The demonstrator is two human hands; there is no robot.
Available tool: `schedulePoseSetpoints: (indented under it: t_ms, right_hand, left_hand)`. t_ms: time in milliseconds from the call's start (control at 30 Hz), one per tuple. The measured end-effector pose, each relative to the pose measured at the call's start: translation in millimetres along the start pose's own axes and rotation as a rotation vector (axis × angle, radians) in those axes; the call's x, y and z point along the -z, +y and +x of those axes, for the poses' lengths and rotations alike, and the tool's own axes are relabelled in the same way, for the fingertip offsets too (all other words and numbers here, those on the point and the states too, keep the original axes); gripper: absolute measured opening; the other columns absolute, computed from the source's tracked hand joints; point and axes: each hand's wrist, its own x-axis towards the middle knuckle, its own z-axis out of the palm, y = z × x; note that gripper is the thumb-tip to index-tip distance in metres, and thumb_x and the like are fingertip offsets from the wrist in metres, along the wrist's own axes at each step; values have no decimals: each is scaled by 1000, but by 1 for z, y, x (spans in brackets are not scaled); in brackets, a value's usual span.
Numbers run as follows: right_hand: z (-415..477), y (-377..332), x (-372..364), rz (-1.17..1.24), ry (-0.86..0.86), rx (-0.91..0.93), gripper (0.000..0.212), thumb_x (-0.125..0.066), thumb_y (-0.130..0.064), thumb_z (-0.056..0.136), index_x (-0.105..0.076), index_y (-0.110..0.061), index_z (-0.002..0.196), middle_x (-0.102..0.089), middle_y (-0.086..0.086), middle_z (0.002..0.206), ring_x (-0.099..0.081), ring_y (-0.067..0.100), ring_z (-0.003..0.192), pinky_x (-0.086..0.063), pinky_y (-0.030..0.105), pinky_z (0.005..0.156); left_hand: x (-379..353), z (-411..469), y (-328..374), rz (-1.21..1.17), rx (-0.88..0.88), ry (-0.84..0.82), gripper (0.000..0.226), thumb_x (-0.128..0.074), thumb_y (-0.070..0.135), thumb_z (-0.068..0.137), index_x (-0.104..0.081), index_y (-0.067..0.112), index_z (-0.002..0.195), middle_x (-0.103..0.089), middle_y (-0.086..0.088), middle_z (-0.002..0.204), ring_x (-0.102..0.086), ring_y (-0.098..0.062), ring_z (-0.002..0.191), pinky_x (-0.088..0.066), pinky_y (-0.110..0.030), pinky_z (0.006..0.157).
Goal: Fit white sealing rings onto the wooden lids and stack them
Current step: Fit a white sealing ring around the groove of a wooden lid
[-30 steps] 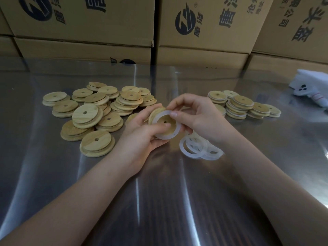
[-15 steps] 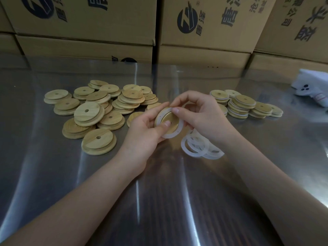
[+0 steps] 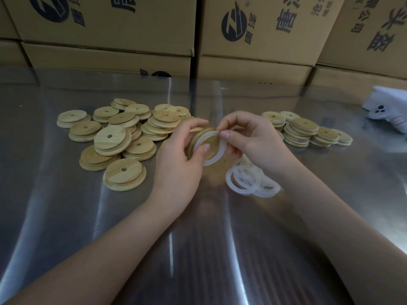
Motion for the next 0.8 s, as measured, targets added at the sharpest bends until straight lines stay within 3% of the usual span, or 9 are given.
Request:
schedulePoseSetpoints:
  t_ms: [233, 533, 733, 800]
  right_hand:
    - [1, 1, 0, 32, 16, -15, 18, -63, -6, 91, -67, -21, 83, -64, -9, 64, -57, 11, 55, -46, 22, 52]
    - [1, 1, -1, 3, 36, -7, 20, -64, -7, 90, -67, -25, 83, -64, -10, 65, -57, 9, 54, -47, 22, 51]
    - [0, -3, -1, -2, 36, 5, 18, -65, -5, 90, -68, -22, 84, -65, -10, 66, -58, 9, 56, -49, 22, 52]
    - [-1, -5, -1, 3, 34, 21, 18, -65, -4, 89, -69, -20, 84, -65, -10, 66, -58, 8, 56, -49, 21, 53]
  left_hand:
    - [0, 0, -3, 79, -105, 7, 14, -62, 9, 91, -57, 19, 100, -63, 7, 88, -63, -13, 86, -51, -41, 75]
    - [0, 0, -2, 92, -143, 35, 5, -57, 13, 95, -56, 17, 93, -59, 9, 83, -56, -6, 74, -42, -17, 62]
    - [-2, -1, -4, 47, -83, 91, 10, -59, 16, 92, -54, 24, 89, -63, 26, 89, -57, 4, 76, -41, -17, 66]
    - [-3, -1, -4, 16, -68, 103, 13, -59, 16, 92, -52, 26, 88, -67, 20, 100, -61, 4, 82, -45, -24, 70]
